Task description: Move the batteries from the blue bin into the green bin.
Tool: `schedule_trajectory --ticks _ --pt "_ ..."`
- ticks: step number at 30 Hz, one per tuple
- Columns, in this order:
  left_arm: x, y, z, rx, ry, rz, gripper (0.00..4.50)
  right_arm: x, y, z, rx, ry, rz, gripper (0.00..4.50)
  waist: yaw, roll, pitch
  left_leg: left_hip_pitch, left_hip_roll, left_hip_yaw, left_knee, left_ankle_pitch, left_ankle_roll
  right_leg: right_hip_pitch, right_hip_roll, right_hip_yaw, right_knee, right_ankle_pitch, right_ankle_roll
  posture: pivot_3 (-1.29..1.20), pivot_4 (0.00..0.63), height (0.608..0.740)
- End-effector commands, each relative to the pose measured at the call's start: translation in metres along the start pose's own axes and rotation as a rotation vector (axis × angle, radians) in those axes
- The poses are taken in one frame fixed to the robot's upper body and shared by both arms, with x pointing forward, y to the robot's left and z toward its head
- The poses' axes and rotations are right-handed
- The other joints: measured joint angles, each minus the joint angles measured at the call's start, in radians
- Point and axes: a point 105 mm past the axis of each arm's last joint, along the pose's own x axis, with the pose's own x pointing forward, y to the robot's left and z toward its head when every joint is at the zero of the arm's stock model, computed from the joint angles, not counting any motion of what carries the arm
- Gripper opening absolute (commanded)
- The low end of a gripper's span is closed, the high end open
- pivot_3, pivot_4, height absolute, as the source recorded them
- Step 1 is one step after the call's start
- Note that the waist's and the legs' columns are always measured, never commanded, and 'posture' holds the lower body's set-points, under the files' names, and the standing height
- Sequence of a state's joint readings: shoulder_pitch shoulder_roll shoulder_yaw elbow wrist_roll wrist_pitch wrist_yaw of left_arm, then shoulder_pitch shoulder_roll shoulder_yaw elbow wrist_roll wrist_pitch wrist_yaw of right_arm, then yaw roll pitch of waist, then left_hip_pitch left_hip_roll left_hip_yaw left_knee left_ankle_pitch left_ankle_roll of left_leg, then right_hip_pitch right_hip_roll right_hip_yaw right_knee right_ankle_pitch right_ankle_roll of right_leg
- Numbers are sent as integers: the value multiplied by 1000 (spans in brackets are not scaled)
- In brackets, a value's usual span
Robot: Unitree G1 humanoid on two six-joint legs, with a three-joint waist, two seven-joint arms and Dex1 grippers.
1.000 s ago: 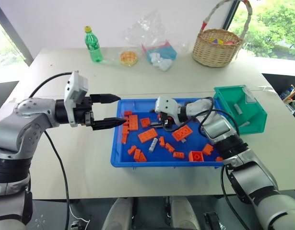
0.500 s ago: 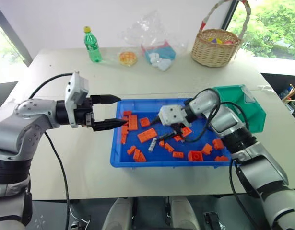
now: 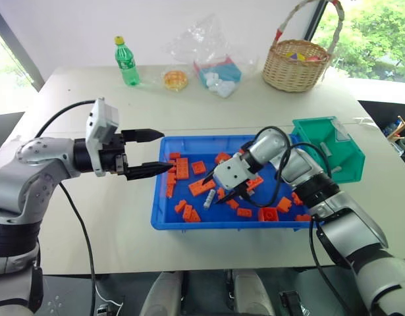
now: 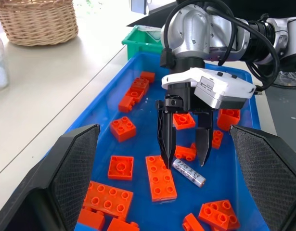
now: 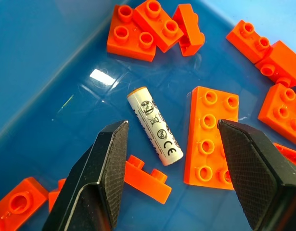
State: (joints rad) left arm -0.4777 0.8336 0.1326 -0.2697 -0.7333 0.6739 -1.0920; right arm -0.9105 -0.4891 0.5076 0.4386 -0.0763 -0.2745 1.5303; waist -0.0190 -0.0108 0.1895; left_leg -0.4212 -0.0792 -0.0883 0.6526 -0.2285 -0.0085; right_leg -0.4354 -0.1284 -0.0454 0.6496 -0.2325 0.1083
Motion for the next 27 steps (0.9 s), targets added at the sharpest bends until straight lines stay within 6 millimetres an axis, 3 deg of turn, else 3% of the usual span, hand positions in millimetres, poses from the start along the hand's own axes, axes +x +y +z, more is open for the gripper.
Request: schedule_trajectory --ticks 1,13,27 --pt "-4 -1 11 40 -17 7 4500 1 1 4 -39 1 5 3017 0 0 0 0 0 0 0 0 0 0 0 0 0 0 0 0 150 693" --pt "-2 1 12 47 -27 0 4500 11 12 4 -42 6 43 3017 0 0 0 1 1 0 0 0 0 0 1 1 0 0 0 0 150 693" --pt "-4 1 10 47 -27 6 4500 20 -3 -3 -43 54 19 3017 -1 0 0 3 3 1 -1 0 0 1 3 3 0 1 -1 0 150 693"
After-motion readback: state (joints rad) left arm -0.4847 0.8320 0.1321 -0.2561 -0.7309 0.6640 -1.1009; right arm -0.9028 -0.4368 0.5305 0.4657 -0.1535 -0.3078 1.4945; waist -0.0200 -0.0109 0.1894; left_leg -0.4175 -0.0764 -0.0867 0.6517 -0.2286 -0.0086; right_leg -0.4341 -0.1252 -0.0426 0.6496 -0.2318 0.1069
